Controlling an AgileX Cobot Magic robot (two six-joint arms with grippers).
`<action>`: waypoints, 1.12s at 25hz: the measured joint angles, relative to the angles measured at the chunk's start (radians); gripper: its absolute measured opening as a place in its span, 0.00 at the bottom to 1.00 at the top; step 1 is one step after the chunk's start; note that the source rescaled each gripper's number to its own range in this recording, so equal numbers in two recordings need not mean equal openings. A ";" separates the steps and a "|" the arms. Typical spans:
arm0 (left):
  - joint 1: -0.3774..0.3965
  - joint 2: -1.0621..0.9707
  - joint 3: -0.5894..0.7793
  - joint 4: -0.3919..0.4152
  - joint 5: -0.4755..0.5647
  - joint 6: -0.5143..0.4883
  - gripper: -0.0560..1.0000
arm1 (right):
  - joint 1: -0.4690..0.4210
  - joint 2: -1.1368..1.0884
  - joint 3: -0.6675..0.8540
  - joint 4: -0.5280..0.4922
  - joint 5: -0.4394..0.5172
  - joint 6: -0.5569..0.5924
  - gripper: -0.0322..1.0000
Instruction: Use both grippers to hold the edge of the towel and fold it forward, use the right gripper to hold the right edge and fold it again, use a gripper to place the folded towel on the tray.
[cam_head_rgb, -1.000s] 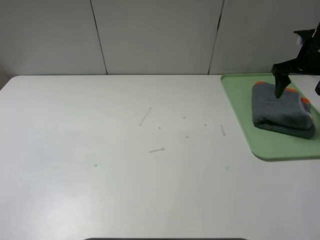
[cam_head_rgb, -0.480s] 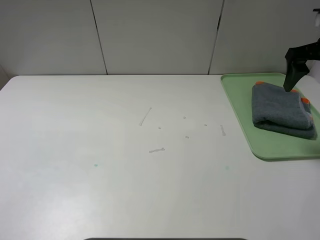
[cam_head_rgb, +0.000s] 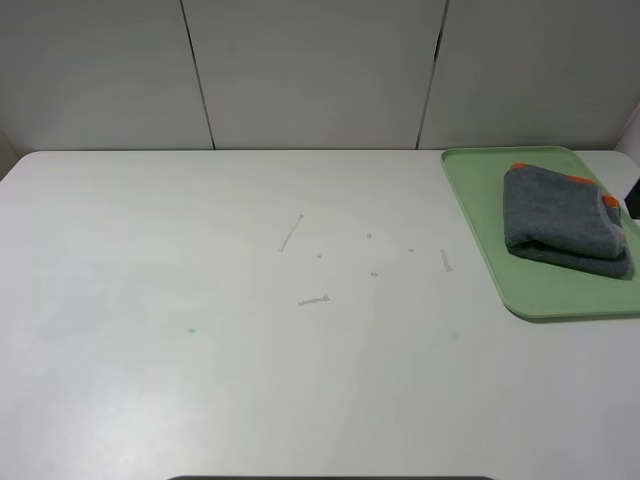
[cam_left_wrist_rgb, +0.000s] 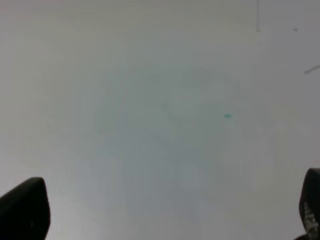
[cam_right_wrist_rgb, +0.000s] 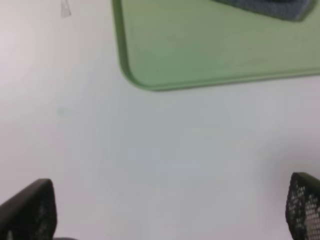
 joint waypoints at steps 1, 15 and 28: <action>0.000 0.000 0.000 0.000 0.000 0.000 1.00 | 0.000 -0.043 0.023 0.000 0.000 0.000 1.00; 0.000 0.000 0.000 0.000 0.000 0.000 1.00 | 0.000 -0.780 0.278 0.004 0.005 0.000 1.00; 0.000 0.000 0.000 0.000 0.000 0.000 1.00 | 0.000 -1.111 0.459 0.003 -0.006 0.000 1.00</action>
